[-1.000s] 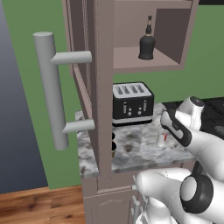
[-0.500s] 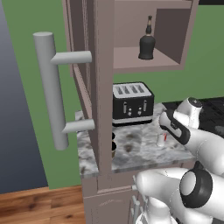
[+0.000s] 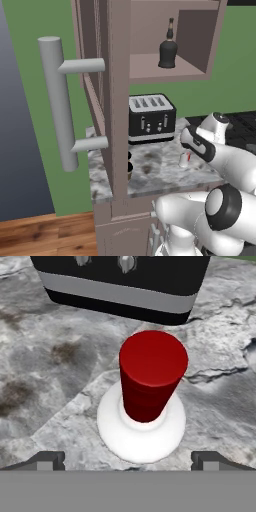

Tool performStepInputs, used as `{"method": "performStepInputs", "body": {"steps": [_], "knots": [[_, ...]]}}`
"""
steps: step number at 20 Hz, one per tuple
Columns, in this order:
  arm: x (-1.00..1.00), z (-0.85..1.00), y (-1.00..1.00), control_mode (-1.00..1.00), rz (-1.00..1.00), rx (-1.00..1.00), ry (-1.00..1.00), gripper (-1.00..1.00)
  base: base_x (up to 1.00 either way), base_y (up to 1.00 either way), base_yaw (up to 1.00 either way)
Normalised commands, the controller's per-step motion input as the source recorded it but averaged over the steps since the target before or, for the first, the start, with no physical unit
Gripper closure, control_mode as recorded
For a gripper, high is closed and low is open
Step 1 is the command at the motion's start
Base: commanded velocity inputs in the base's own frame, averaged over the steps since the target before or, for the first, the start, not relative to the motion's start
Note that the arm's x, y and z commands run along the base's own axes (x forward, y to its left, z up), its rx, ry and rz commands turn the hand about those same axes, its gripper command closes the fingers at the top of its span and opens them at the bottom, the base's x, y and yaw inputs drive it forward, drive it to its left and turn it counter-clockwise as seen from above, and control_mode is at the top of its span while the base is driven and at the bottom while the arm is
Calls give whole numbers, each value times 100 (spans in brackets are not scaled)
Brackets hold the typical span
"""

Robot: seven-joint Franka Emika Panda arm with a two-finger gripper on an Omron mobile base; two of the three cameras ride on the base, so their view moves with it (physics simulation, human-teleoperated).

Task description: Sort all alcoholic drinks to one cabinet, and non-alcoholic drinks to the other.

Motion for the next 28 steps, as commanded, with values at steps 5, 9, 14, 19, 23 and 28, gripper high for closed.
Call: {"method": "performStepInputs", "body": {"steps": [5, 9, 14, 19, 23, 28], "knots": [[6, -6, 0, -100, 0, 0, 0, -100, 0, 0, 0], [6, -4, 0, -100, 0, 0, 0, -100, 0, 0, 0], [5, -4, -1, -100, 0, 0, 0, -100, 0, 0, 0], [8, -5, -1, -100, 0, 0, 0, -100, 0, 0, 0], [5, -6, 0, -100, 0, 0, 0, -100, 0, 0, 0], [2, -6, 0, -100, 0, 0, 0, -100, 0, 0, 0]]}}
